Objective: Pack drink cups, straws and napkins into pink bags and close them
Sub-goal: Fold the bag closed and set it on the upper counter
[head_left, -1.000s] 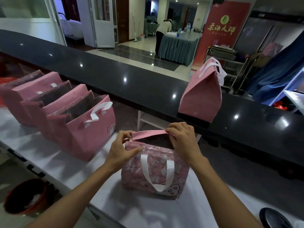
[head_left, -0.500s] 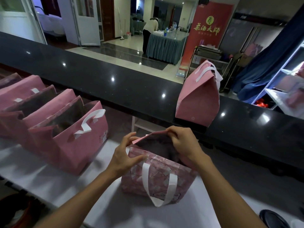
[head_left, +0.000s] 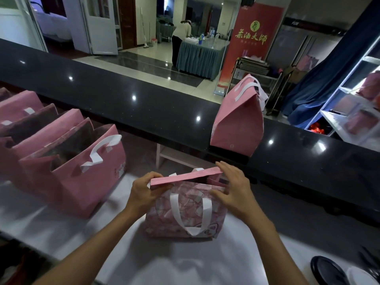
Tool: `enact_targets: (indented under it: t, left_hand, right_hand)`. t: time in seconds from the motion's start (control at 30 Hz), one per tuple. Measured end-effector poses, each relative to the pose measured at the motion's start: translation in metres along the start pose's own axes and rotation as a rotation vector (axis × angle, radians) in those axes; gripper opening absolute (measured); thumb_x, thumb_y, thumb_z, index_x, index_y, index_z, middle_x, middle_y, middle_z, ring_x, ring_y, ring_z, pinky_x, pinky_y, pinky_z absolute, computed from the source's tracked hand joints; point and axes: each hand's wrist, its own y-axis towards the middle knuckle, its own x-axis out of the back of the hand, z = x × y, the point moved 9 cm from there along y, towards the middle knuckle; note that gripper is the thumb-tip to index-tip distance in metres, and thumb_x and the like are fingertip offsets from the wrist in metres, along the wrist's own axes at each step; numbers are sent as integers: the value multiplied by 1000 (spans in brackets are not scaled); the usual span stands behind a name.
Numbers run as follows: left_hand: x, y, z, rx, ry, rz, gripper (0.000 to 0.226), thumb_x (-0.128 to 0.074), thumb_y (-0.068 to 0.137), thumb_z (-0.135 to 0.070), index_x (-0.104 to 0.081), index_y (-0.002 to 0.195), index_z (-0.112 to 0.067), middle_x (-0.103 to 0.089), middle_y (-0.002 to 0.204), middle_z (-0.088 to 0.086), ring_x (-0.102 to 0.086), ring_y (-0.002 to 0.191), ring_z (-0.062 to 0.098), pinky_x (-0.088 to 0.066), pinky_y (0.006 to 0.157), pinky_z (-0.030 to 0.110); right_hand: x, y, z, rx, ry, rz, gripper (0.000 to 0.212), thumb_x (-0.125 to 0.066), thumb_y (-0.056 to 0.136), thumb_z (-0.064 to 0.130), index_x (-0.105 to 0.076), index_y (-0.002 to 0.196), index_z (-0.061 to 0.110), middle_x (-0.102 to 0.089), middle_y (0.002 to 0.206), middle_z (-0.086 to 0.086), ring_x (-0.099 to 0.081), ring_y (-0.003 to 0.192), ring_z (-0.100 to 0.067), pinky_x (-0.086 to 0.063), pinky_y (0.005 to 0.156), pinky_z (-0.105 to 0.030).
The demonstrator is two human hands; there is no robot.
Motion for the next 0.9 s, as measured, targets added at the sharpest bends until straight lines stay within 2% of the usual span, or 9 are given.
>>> enact_targets:
  t: [0.07,0.13,0.23,0.33,0.43,0.53,0.63,0.77,0.9]
  left_hand:
    - [-1,-1,-1,6,-11,11,26,-86,75,-27,-74,96,-19,-74,89,-3,-72,82,24,-61,70,38]
    - [-3,-2,-5,6,-24,19,24,-85,75,-25,-74,95,-17,-74,87,-3,-72,80,23,-60,68,32]
    - [-5,-3,-9,16,-13,19,19,-84,76,-25,-74,91,-16,-73,81,-5,-69,74,18,-53,61,21]
    - [-4,-5,-6,54,-13,15,17,-81,77,-30,-73,85,-19,-69,74,-4,-62,66,13,-47,55,22]
    - [-5,-5,-7,66,-11,48,11,-79,79,-31,-71,80,-23,-68,73,-2,-60,63,14,-46,52,23]
    - [-5,-6,-8,47,-1,80,10,-78,81,-28,-70,78,-24,-68,72,-4,-62,62,14,-47,53,22]
    - [-2,-5,-8,38,23,92,17,-78,81,-33,-71,82,-18,-68,74,0,-63,64,17,-49,54,30]
    - [3,-2,-13,15,36,82,19,-81,79,-33,-69,88,-22,-72,85,-1,-69,75,23,-59,60,40]
    - [6,-4,-16,-9,7,95,29,-87,74,-37,-69,95,-29,-74,94,-3,-72,84,23,-62,66,39]
  right_hand:
    - [-6,-13,-16,-78,108,9,91,-79,81,46,-26,155,39,-26,159,17,-21,147,-9,-26,121,-51]
    - [-10,-19,-28,-122,207,-11,99,-81,77,50,-20,155,44,-22,160,21,-22,149,-8,-28,121,-50]
    - [-14,-17,-39,-190,391,-42,105,-85,74,48,-16,154,52,-28,159,24,-28,146,-5,-33,119,-47]
    - [-23,-8,-44,-208,552,-20,109,-87,75,37,-12,153,55,-29,157,28,-33,144,-3,-39,116,-48]
    - [-35,2,-52,-236,692,36,116,-90,69,41,-11,152,57,-29,159,23,-43,140,-8,-44,112,-48]
    - [-40,12,-56,-233,765,75,116,-92,70,32,-16,155,51,-39,153,15,-59,124,-5,-53,102,-36]
    - [-36,19,-53,-222,750,65,101,-89,74,21,-29,154,39,-51,136,14,-66,107,1,-55,77,-16]
    - [-37,25,-52,-200,681,34,63,-89,70,31,-60,126,29,-64,119,8,-65,104,-9,-55,70,-18]
    - [-41,25,-57,-186,703,-50,26,-87,76,20,-69,95,16,-71,94,1,-69,87,-13,-52,68,-21]
